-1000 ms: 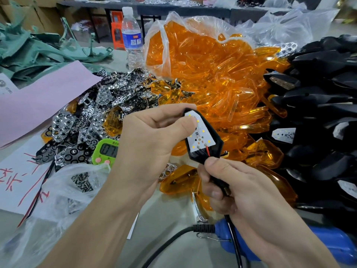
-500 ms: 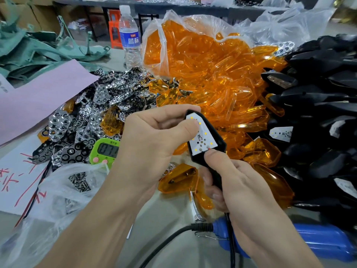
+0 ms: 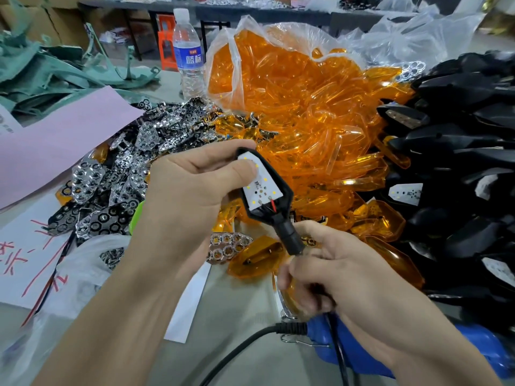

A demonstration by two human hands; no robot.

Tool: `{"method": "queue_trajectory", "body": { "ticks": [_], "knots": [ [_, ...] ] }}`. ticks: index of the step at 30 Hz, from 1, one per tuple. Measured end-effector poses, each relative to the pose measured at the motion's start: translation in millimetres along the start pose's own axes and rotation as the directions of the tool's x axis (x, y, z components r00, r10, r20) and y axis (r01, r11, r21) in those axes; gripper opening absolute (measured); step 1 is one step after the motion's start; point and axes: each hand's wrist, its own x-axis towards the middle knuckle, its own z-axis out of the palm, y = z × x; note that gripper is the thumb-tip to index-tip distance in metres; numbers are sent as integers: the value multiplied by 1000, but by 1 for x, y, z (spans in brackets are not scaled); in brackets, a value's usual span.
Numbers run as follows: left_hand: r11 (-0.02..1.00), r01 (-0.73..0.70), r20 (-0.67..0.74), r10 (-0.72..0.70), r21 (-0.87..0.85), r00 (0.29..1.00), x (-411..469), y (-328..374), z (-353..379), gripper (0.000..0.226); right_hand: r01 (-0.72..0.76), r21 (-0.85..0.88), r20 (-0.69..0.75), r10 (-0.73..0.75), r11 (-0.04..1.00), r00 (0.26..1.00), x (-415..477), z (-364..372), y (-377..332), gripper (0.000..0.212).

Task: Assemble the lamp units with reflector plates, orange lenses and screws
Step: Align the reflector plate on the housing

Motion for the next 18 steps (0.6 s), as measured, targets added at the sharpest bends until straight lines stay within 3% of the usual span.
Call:
{"method": "queue_trajectory", "body": {
  "ticks": [3,10,18],
  "knots": [
    [1000,-7,-9,7,11,1000,3,-9,-6,35,-18,19,-61,19,1000,998,2,0,2,16],
    [999,3,25,-2,-43,1000,6,-10,-6,31,33,-2,-137,-33,999,990,3,5,4,24],
    [999,-8,9,9,-47,1000,4,-8,-3,31,36,30,-57,-35,999,998,3,5,-3,28]
  ]
}}
